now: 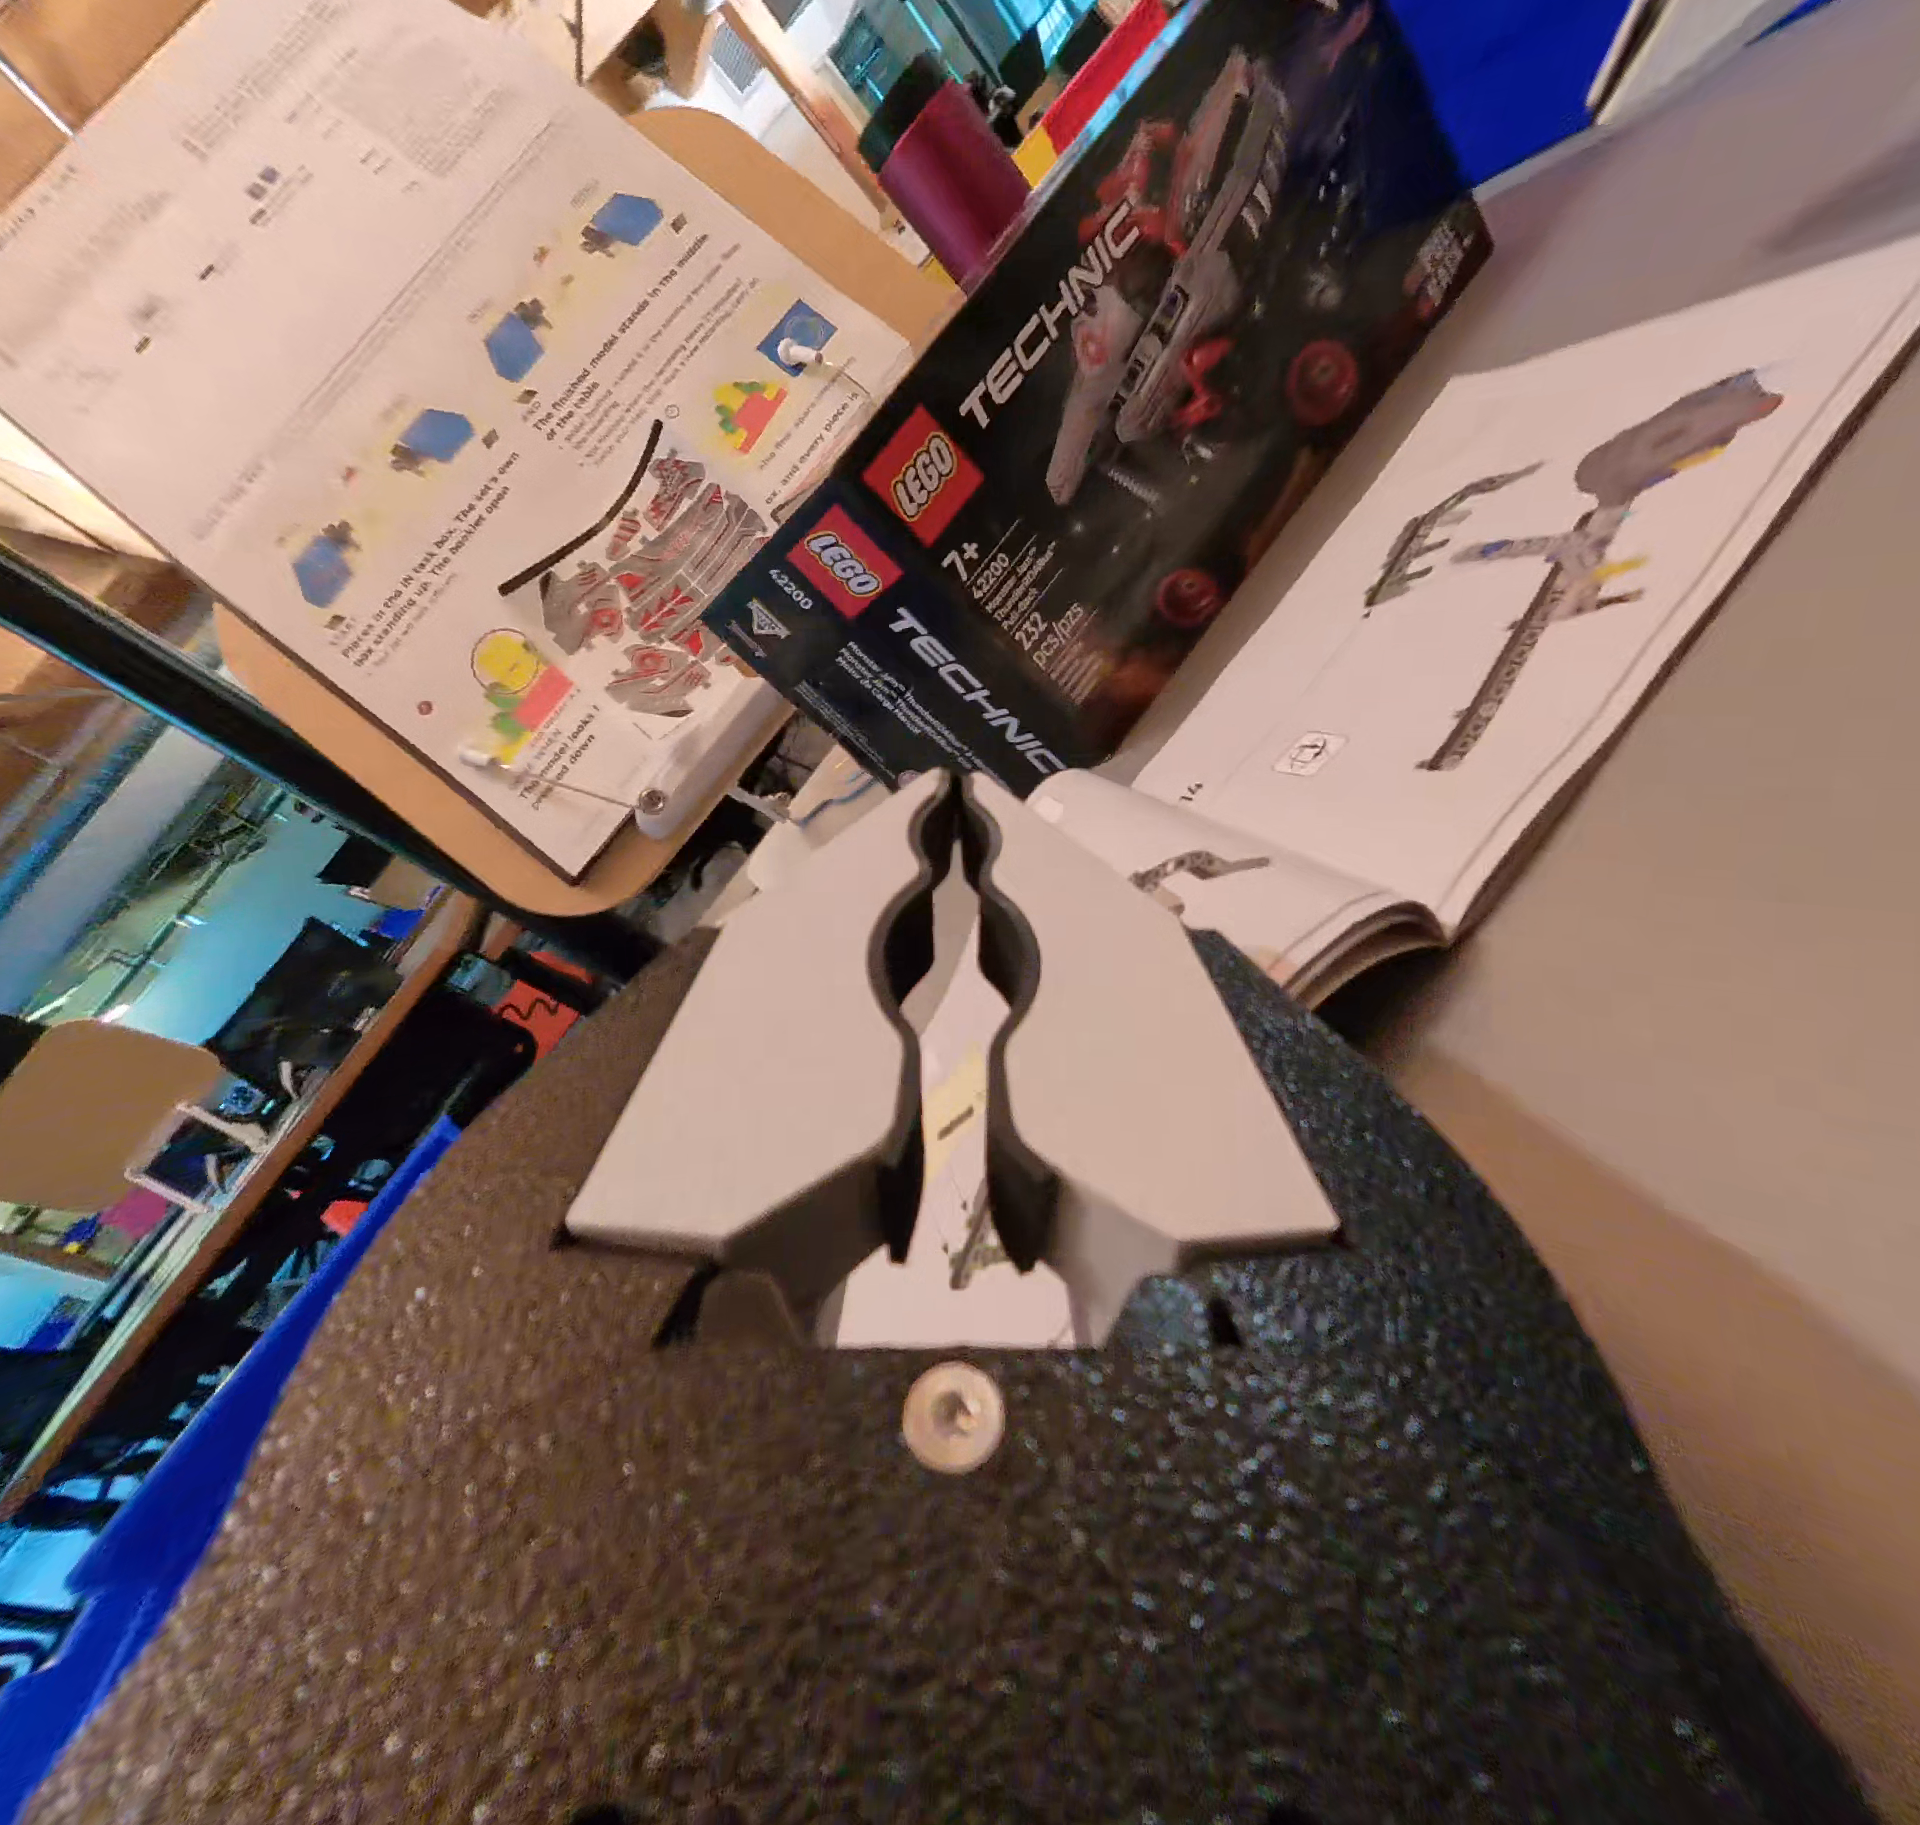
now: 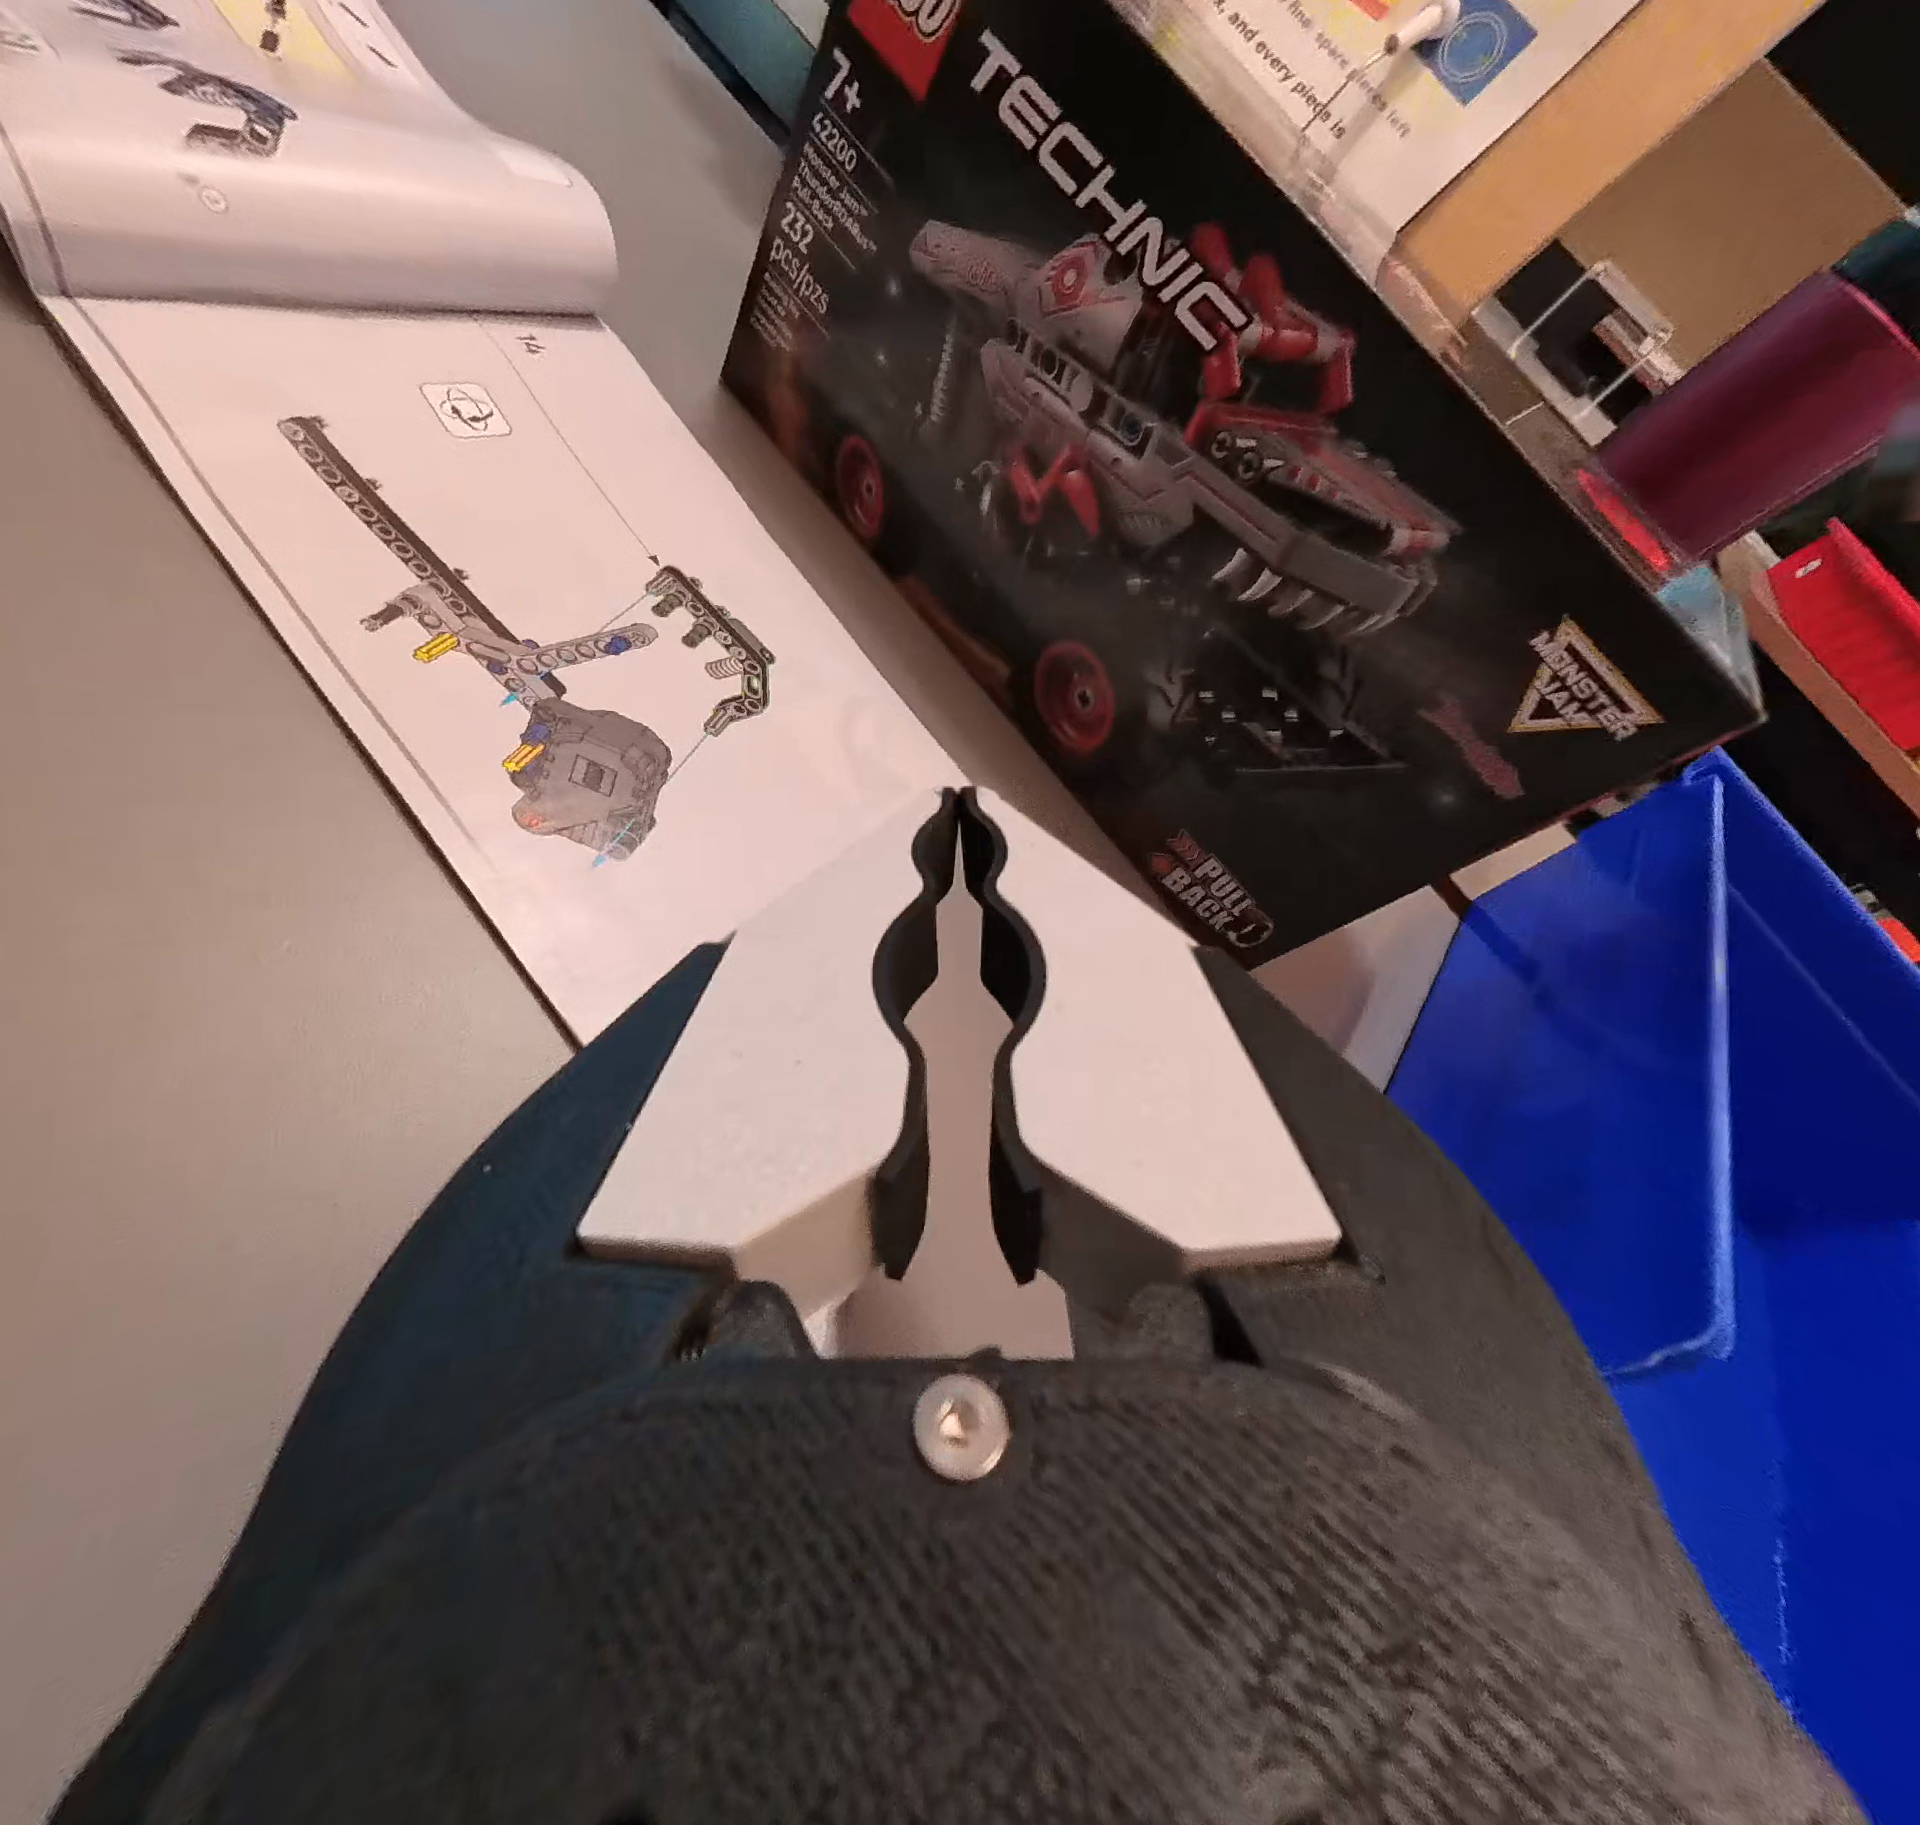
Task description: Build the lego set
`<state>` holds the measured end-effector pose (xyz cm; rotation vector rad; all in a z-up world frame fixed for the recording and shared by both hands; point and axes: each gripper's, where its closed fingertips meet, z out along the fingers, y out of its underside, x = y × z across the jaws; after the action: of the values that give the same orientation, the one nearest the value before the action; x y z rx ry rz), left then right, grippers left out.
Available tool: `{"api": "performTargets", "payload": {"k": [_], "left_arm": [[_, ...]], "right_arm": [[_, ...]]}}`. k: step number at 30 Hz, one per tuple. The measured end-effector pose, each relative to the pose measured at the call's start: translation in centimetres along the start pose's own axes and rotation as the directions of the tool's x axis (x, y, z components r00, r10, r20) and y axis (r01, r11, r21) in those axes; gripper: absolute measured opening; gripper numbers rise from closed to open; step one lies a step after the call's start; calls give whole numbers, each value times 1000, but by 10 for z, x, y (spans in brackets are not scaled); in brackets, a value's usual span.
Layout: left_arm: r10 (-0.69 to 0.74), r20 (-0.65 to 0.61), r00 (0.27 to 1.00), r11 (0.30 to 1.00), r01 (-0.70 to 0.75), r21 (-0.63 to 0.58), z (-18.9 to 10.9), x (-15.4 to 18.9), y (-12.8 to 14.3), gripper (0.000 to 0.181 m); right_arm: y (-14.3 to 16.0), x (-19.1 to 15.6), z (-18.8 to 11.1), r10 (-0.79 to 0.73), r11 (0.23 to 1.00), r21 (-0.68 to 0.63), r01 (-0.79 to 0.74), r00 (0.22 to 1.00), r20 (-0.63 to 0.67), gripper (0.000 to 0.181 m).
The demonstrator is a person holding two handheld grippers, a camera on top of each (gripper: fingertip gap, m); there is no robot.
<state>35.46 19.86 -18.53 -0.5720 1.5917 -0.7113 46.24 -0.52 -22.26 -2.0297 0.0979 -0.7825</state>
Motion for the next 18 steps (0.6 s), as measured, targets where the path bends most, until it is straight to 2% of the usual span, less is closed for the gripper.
{"api": "performTargets", "payload": {"k": [4,9,18], "left_arm": [[-24,-38,999,1000,24,-1,4,11,3,0],[-114,-85,990,993,111,-38,8,18,13,0],[-106,-114,988,994,102,-42,9,22,13,0]], "right_arm": [[-6,-5,4,-11,999,33,11,1000,5,0],[3,-7,10,-101,994,-30,101,995,-22,0],[3,-12,11,-105,994,-21,105,994,2,0]]}}
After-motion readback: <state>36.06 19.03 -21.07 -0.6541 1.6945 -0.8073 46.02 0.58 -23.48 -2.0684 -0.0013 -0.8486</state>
